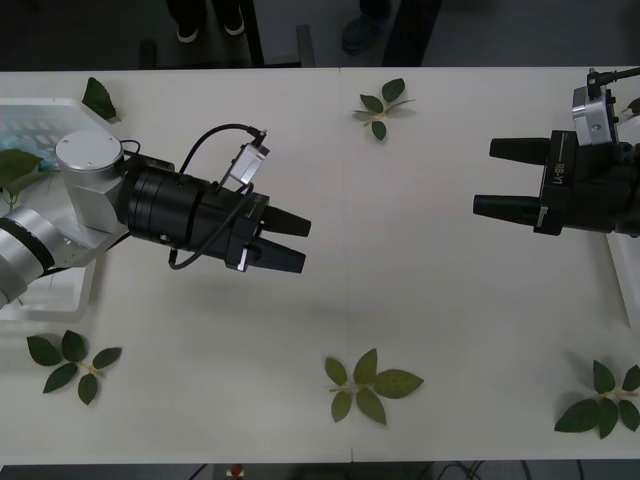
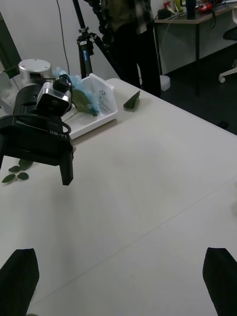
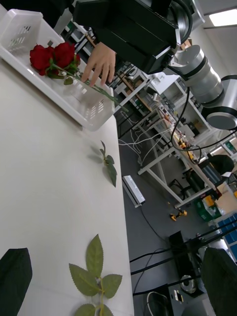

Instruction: Place the red flowers into the right box and the blue flowers into the left box. If a person shows an open palm, hand one flower to the person first, then continue sorting.

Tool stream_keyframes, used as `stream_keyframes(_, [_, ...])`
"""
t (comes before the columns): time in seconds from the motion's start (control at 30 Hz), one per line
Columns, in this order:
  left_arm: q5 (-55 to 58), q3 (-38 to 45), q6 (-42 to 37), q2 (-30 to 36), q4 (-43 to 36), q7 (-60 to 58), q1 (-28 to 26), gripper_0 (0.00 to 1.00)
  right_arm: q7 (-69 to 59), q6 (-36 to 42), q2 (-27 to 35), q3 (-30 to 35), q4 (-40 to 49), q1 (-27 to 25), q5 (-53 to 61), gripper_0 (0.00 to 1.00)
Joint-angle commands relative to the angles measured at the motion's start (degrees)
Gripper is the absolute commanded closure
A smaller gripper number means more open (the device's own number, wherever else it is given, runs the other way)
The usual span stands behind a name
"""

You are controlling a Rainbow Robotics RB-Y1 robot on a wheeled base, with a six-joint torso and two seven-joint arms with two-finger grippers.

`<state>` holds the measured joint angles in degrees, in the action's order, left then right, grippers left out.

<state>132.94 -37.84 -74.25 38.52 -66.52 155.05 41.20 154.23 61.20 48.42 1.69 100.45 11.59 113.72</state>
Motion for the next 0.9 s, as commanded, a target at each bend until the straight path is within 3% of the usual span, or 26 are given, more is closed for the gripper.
stream_keyframes(0.03, [-0.14, 0.75, -0.89, 0.59, -0.54, -0.05, 1.87, 0.0, 0.77, -0.03, 0.36, 0.77, 1.33, 0.72, 0.62, 0.03])
stream_keyframes(0.57, [0.82, 0.84, 0.6, 2.79, -0.36, -0.05, 2.74, 0.0, 0.77, -0.03, 0.36, 0.77, 1.33, 0.72, 0.62, 0.03])
stream_keyframes(0.9, [3.81, -2.5, -0.28, 10.61, -0.36, -0.05, 12.68, 0.0, 0.77, -0.03, 0.36, 0.77, 1.33, 0.72, 0.62, 0.03])
